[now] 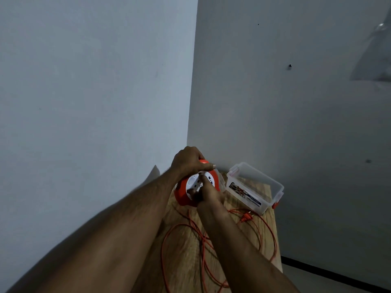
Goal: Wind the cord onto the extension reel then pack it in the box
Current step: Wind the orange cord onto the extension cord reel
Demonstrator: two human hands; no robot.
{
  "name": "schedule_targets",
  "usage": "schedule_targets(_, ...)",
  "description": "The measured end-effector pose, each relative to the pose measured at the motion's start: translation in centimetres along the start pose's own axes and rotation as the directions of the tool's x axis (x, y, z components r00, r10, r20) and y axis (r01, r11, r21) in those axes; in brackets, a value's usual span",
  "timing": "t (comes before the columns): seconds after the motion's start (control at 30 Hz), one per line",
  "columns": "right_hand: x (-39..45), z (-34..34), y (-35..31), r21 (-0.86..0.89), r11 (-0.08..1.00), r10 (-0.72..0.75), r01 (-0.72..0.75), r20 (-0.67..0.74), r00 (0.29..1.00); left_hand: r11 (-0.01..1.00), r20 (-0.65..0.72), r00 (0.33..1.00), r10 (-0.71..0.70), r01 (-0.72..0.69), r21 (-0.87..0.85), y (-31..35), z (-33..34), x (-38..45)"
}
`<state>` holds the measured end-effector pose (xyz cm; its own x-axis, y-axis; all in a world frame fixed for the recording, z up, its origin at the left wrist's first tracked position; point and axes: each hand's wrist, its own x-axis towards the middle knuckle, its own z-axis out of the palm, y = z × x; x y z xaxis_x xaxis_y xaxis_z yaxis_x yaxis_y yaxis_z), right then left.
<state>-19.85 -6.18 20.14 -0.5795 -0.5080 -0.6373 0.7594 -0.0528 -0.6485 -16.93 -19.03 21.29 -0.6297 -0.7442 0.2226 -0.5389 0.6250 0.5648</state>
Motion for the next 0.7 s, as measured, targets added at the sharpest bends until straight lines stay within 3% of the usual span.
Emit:
schedule_targets(0.07, 0.3, -0.6, -0.1, -0.087, 0.996, -0.018, 0.025, 0.078, 0.997, 0.999, -0.003, 0.999, -0.042, 0.041, -0.035, -0.4, -0.4, 0.0)
schedule_targets(0.1, 0.4, -1.3, 0.0, -0.224, 0.961, -0.141, 0.164, 0.113, 0.983, 0.995, -0.01, 0.998, -0.069, 0.068, -0.066, -0.7, -0.7, -0.1)
schedule_targets(0.13, 0.6, -2.2, 0.2, -0.388, 0.838, -0.354, 0.383, 0.147, 0.924, 0.992, -0.015, 0.996, -0.09, 0.088, -0.096, -1.0, -1.0, -0.1)
schedule_targets(0.17, 1.1, -3.1, 0.2, -0.536, 0.58, -0.589, 0.614, 0.245, 0.77, 0.989, -0.016, 0.995, -0.097, 0.095, -0.112, -1.3, -1.3, -0.1)
schedule_targets(0.2, 1.5, -3.9, 0.1, -0.619, 0.208, -0.733, 0.757, 0.413, 0.54, 0.989, -0.013, 0.995, -0.095, 0.093, -0.111, -1.5, -1.6, 0.0)
schedule_targets(0.23, 1.8, -4.5, -0.2, -0.602, -0.151, -0.744, 0.784, 0.591, 0.31, 0.991, -0.005, 0.996, -0.089, 0.088, -0.1, -1.6, -1.7, 0.0)
schedule_targets(0.27, 2.0, -4.7, -0.5, -0.523, -0.415, -0.658, 0.745, 0.738, 0.151, 0.993, 0.003, 0.996, -0.084, 0.084, -0.085, -1.7, -1.8, 0.1)
schedule_targets(0.3, 2.2, -4.7, -0.7, -0.44, -0.592, -0.524, 0.676, 0.847, 0.092, 0.994, 0.009, 0.996, -0.084, 0.085, -0.075, -1.6, -1.8, 0.1)
schedule_targets(0.33, 2.4, -4.7, -0.8, -0.366, -0.701, -0.391, 0.611, 0.915, 0.099, 0.993, 0.012, 0.996, -0.09, 0.091, -0.077, -1.5, -1.8, 0.1)
schedule_targets(0.4, 2.5, -4.6, -0.9, -0.283, -0.797, -0.227, 0.534, 0.959, 0.168, 0.991, 0.005, 0.996, -0.092, 0.092, -0.098, -1.3, -1.5, 0.0)
schedule_targets(0.47, 2.5, -4.4, -1.0, -0.284, -0.797, -0.202, 0.532, 0.957, 0.209, 0.991, 0.002, 0.996, -0.087, 0.086, -0.105, -0.9, -1.3, 0.0)
schedule_targets(0.6, 2.1, -4.0, -1.1, -0.442, -0.634, -0.368, 0.635, 0.894, 0.255, 0.993, 0.008, 0.998, -0.059, 0.059, -0.101, -0.5, -1.4, 0.0)
schedule_targets(0.7, 1.7, -3.8, -0.5, -0.493, -0.578, -0.435, 0.65, 0.86, 0.266, 0.992, 0.016, 0.998, -0.065, 0.066, -0.105, -0.6, -1.4, 0.0)
